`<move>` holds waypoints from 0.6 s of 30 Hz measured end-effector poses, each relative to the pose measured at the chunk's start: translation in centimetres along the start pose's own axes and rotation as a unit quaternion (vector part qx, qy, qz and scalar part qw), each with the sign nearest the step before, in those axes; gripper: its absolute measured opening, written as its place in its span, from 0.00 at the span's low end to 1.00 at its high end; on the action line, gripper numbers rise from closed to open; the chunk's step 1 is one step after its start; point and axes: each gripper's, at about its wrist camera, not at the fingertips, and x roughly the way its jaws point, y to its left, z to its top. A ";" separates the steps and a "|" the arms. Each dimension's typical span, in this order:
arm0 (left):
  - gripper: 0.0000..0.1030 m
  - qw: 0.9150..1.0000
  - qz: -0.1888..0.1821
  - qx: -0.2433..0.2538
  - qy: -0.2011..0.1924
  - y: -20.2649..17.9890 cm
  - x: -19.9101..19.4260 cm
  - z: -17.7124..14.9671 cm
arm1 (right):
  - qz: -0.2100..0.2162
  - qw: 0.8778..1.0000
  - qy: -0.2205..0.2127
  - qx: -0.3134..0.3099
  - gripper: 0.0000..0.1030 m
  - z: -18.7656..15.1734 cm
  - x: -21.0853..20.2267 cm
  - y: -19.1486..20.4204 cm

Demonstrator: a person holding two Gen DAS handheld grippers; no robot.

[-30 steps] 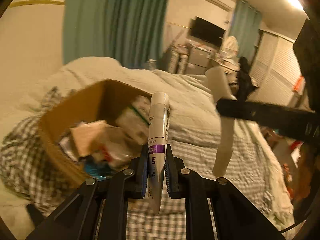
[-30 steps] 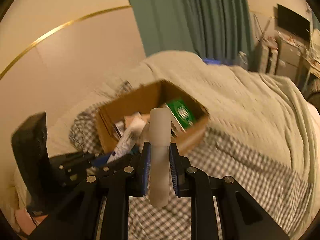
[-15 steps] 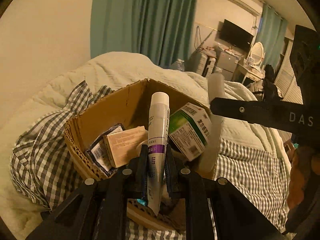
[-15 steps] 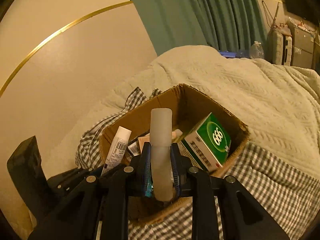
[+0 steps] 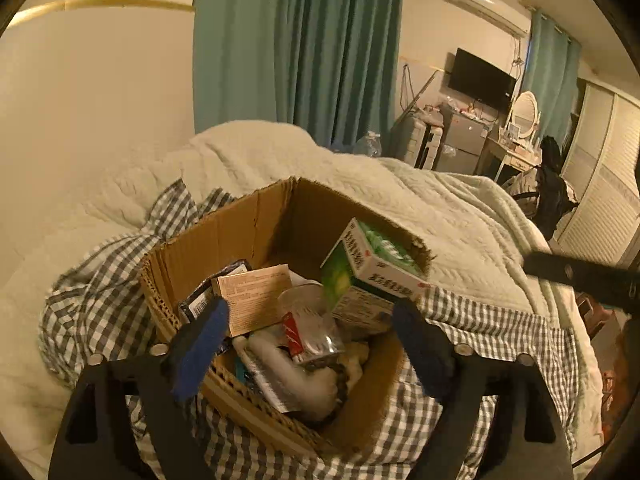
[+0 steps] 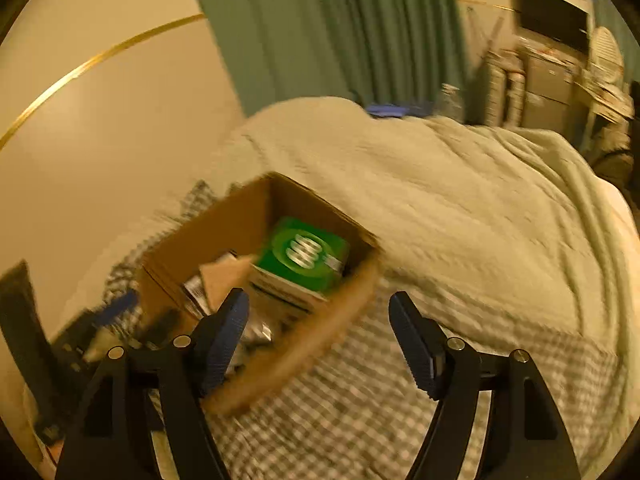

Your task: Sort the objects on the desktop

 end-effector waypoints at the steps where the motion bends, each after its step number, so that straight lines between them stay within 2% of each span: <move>1: 0.90 1.000 -0.002 -0.001 -0.002 -0.4 -0.7 -0.1 | -0.019 1.000 0.004 0.007 0.76 -0.9 -1.2 -0.8; 4: 0.95 1.000 -0.008 -0.001 -0.008 -1.5 -2.7 -0.8 | -0.046 0.999 0.003 0.015 0.87 -3.0 -4.1 -2.3; 6: 0.99 1.000 -0.007 -0.002 -0.012 -2.3 -3.9 -1.3 | -0.066 0.998 -0.004 0.019 1.00 -4.7 -6.3 -2.8; 11: 1.00 1.000 -0.008 0.011 -0.012 -5.2 -6.4 -3.6 | -0.116 0.991 -0.048 0.037 1.00 -10.1 -11.4 -4.0; 18: 1.00 1.000 0.010 0.024 -0.011 -8.7 -6.9 -7.6 | -0.121 0.988 -0.026 0.092 1.00 -15.3 -11.8 -7.1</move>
